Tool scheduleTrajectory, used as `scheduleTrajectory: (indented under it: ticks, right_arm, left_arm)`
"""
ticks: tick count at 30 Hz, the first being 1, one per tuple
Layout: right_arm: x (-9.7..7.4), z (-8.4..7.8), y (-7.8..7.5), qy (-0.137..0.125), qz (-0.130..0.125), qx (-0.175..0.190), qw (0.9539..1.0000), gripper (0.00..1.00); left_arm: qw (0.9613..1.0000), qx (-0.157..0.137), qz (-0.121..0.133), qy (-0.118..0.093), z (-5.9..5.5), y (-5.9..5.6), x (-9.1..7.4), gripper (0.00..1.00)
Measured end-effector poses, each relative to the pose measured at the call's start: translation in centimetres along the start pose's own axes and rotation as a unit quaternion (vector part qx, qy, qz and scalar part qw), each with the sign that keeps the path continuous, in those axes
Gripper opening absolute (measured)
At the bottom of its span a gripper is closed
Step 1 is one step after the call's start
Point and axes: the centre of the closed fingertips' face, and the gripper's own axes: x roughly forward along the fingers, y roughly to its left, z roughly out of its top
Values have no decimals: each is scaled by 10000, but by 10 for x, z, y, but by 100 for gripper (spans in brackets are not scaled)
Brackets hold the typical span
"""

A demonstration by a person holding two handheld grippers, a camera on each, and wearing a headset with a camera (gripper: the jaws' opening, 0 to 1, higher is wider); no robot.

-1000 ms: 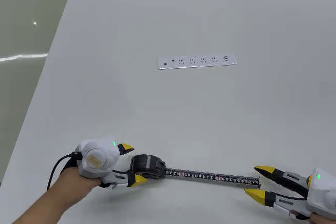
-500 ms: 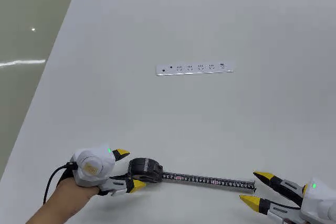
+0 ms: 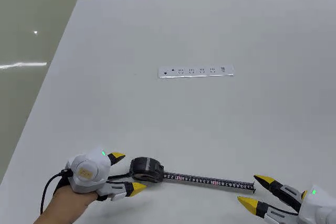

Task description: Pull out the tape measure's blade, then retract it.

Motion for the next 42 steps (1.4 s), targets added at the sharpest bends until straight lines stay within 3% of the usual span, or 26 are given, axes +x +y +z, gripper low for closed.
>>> scheduleTrajectory:
  ticks: [13, 17, 20, 30, 42]
  right_arm:
    - [0, -1, 5, 36, -171, 53, 9998, 56]
    - [0, 4, 10, -37, -177, 57, 9998, 56]
    - [-1, 8, 14, -55, -181, 39, 9998, 56]
    - [-11, 8, 20, -71, -265, 21, 9996, 57]
    - [-17, 8, 33, -66, -319, -82, 9994, 57]
  left_arm:
    - [9992, -266, 267, -119, -14, 2, -20, 67]
    - [9986, -390, 273, -236, -13, 0, -23, 71]
    - [9988, -358, 298, -152, -16, -2, -26, 71]
    - [9978, -461, 388, -284, -15, -1, -39, 72]
    - [9972, -510, 466, -292, -27, -4, -56, 71]
